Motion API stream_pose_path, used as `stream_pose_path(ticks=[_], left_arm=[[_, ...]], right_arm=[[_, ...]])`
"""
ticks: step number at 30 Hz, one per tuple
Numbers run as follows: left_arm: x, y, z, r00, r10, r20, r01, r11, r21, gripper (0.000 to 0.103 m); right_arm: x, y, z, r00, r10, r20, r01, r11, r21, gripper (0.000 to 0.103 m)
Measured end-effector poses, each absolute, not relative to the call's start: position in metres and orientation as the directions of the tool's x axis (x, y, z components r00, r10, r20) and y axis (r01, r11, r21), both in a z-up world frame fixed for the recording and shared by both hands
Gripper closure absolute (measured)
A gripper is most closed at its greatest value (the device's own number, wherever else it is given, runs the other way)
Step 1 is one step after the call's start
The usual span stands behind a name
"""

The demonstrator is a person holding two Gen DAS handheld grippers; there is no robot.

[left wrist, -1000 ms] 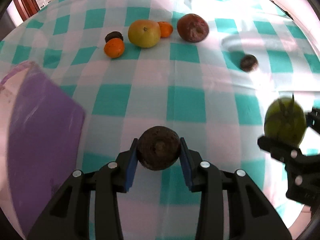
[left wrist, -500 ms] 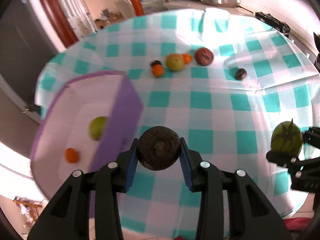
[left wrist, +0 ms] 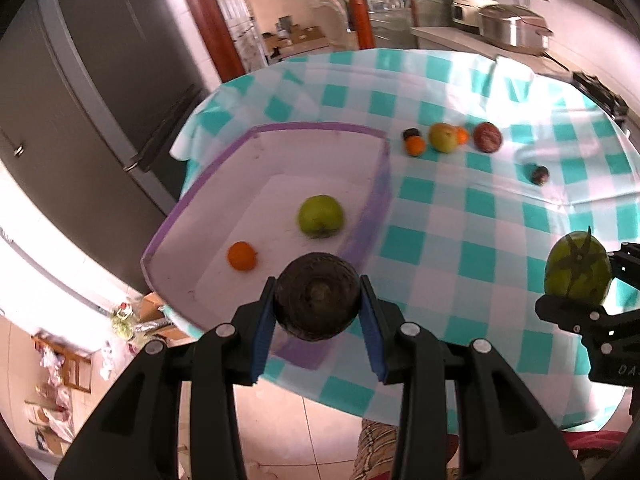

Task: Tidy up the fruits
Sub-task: 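Carry the dark brown fruit and large green fruit over the box with both tools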

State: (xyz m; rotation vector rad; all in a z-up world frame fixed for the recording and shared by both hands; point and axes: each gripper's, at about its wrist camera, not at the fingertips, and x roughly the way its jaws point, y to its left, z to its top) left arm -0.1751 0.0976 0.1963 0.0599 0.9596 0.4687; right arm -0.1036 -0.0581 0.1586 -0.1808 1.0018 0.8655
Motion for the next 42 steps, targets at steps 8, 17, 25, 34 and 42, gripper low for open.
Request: stream_pose_path(ticks=[8,17,25,34,42], left_arm=[[-0.171,0.147,0.19,0.46,0.403,-0.791,-0.404,0.889,0.218,0.063],[-0.129,0.246,0.175,0.432,0.38,-0.818,-0.398,0.894,0.205,0.063],[-0.083,0.314,0.139,0.372,0.298,-0.879,-0.333,0.927,0.173,0.063],[-0.047,0.341,0.086,0.263,0.192,-0.946,-0.242,0.962,0.128,0.063],[-0.014,0.354,0.055,0.159,0.132,-0.978,-0.159,0.982,0.107,0.063]], right_arm=[[-0.095,-0.013,0.169,0.233,0.559,-0.796,-0.74,0.632,0.228,0.043],[-0.065,0.09,0.178,0.209,0.576,-0.79,-0.77,0.595,0.23,0.043],[-0.06,0.18,0.168,0.123,0.563,-0.817,-0.835,0.504,0.222,0.043],[-0.07,0.235,0.112,0.008,0.379,-0.926,-0.883,0.436,0.171,0.043],[-0.064,0.255,0.082,-0.034,0.25,-0.968,-0.896,0.421,0.14,0.043]])
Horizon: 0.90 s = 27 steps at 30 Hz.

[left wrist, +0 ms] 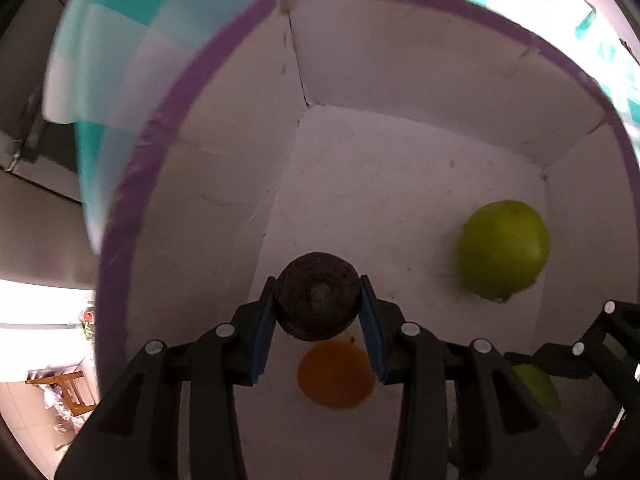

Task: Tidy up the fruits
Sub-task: 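Carry the dark brown fruit and large green fruit over the box with both tools, then open both tools to release the two fruits into the box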

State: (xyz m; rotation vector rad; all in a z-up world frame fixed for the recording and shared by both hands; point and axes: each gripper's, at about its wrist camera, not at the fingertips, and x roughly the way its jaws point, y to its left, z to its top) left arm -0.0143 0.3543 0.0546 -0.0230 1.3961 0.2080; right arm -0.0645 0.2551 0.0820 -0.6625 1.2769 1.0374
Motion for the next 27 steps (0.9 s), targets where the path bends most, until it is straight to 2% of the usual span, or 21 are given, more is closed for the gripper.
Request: stream_pose_path(ticks=[8,14,17,19,20,22,24,27], left_arm=[[0.015,0.36,0.028,0.067,0.085,-0.994,-0.098,0.992,0.078,0.063],[0.02,0.363,0.028,0.062,0.081,-0.995,-0.098,0.992,0.075,0.056],[0.016,0.364,0.03,0.065,0.052,-0.997,-0.112,0.993,0.045,0.047],[0.014,0.363,0.037,0.105,0.023,-0.994,-0.114,0.993,0.01,0.036],[0.011,0.363,0.042,0.128,0.011,-0.992,-0.117,0.993,-0.004,0.031],[0.003,0.362,0.055,0.17,0.018,-0.985,-0.132,0.991,-0.005,0.028],[-0.003,0.361,0.075,0.223,0.07,-0.972,-0.143,0.989,0.038,0.025],[-0.015,0.354,0.114,0.328,0.206,-0.922,-0.176,0.972,0.154,0.019]], right_arm=[[-0.064,0.262,0.068,-0.057,0.129,-0.99,-0.902,0.418,0.107,0.043],[-0.066,0.264,0.065,-0.043,0.072,-0.997,-0.9,0.43,0.069,0.042],[-0.065,0.264,0.067,-0.029,0.07,-0.997,-0.893,0.447,0.057,0.039],[-0.06,0.275,0.071,-0.011,0.09,-0.996,-0.89,0.453,0.051,0.027],[-0.06,0.275,0.074,-0.003,0.098,-0.995,-0.89,0.453,0.047,0.025],[-0.065,0.274,0.079,0.035,0.112,-0.993,-0.897,0.441,0.019,0.023],[-0.072,0.268,0.088,0.061,0.147,-0.987,-0.901,0.433,0.009,0.023],[-0.082,0.25,0.123,0.153,0.286,-0.946,-0.906,0.423,-0.019,0.023]])
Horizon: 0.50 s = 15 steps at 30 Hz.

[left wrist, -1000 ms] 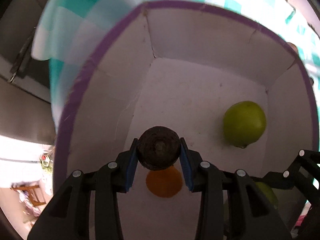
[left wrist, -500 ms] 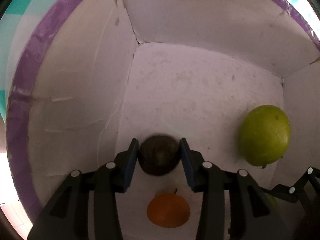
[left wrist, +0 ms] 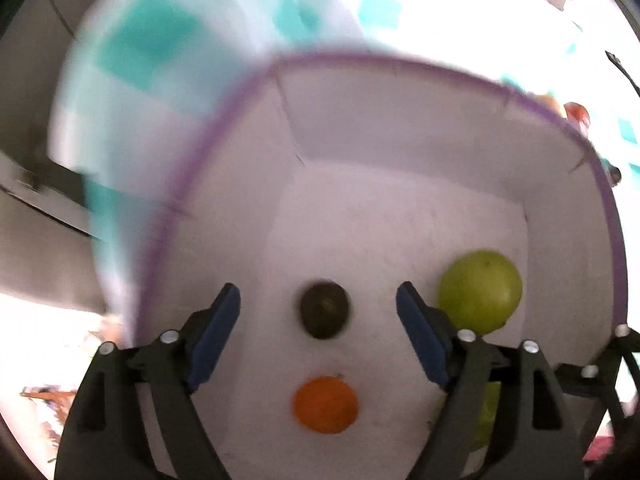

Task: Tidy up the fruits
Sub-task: 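Open both tools to release the two fruits into the box, then move both tools back toward the remaining fruits on the cloth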

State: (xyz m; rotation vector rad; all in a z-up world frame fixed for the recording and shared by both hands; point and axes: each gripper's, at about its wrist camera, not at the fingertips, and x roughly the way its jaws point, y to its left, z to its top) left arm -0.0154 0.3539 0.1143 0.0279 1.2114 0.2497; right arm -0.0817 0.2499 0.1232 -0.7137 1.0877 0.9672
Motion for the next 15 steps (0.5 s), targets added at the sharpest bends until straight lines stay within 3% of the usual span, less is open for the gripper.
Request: stream_pose_path(ticks=[3,7,12,15], left_arm=[[-0.034,0.342,0.166,0.451,0.338,-0.826,-0.272,0.933,0.234,0.009],[-0.059,0.31,0.232,0.567,0.451,-0.69,-0.412,0.88,0.237,0.002],[-0.082,0.218,0.279,0.631,0.466,-0.62,-0.447,0.872,0.2,0.002],[-0.088,0.16,0.265,0.643,0.448,-0.621,-0.426,0.883,0.196,0.002]], right_arm=[[-0.083,0.219,0.165,0.246,0.419,-0.874,-0.888,0.46,-0.03,0.023],[-0.085,0.153,0.212,0.369,0.501,-0.783,-0.824,0.566,-0.026,0.015],[-0.07,0.062,0.242,0.517,0.404,-0.755,-0.7,0.707,-0.101,0.015],[-0.077,0.004,0.23,0.556,0.331,-0.763,-0.63,0.766,-0.126,0.015]])
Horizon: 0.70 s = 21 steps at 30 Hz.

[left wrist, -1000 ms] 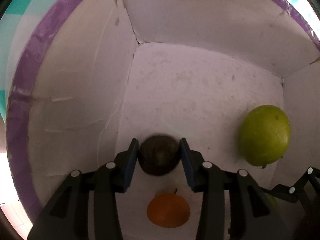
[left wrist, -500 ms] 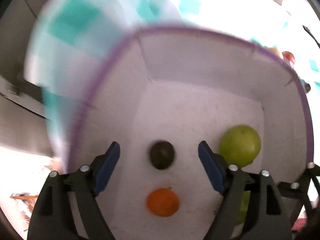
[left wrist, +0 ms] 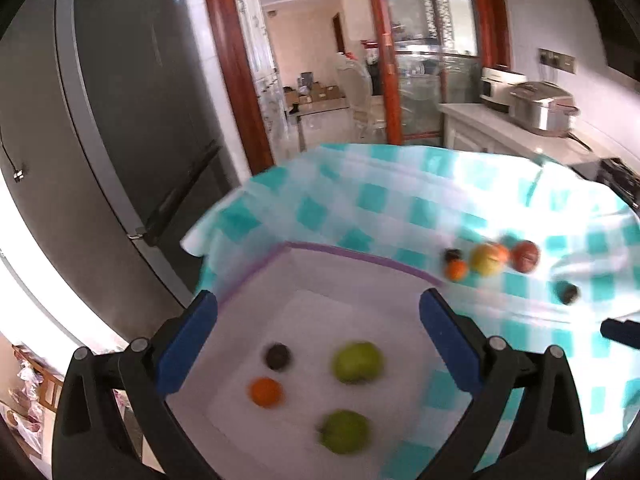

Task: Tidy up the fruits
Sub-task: 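Move both tools back toward the remaining fruits on the cloth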

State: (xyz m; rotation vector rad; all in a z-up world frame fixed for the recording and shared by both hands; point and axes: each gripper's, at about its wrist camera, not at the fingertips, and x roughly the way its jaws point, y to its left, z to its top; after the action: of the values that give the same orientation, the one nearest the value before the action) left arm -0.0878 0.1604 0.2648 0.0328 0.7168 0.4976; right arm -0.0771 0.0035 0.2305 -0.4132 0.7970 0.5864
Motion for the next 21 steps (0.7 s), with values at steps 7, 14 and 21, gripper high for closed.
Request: stream_pose_path(ticks=[7,14,21], left_arm=[[-0.09,0.047,0.213,0.63,0.325,-0.705,-0.246,0.945,0.215,0.002],[-0.078,-0.022,0.192,0.624,0.26,-0.737,-0.129,0.964,0.232,0.002],[-0.06,-0.046,0.175,0.602,0.224,-0.766,-0.05,0.969,0.244,0.002]], right_arm=[[-0.079,-0.114,0.184,0.554,0.233,-0.8,-0.491,0.867,-0.087,0.015],[-0.08,-0.195,0.159,0.529,0.183,-0.828,-0.367,0.93,-0.029,0.015],[-0.075,-0.221,0.145,0.514,0.161,-0.843,-0.304,0.953,-0.003,0.015]])
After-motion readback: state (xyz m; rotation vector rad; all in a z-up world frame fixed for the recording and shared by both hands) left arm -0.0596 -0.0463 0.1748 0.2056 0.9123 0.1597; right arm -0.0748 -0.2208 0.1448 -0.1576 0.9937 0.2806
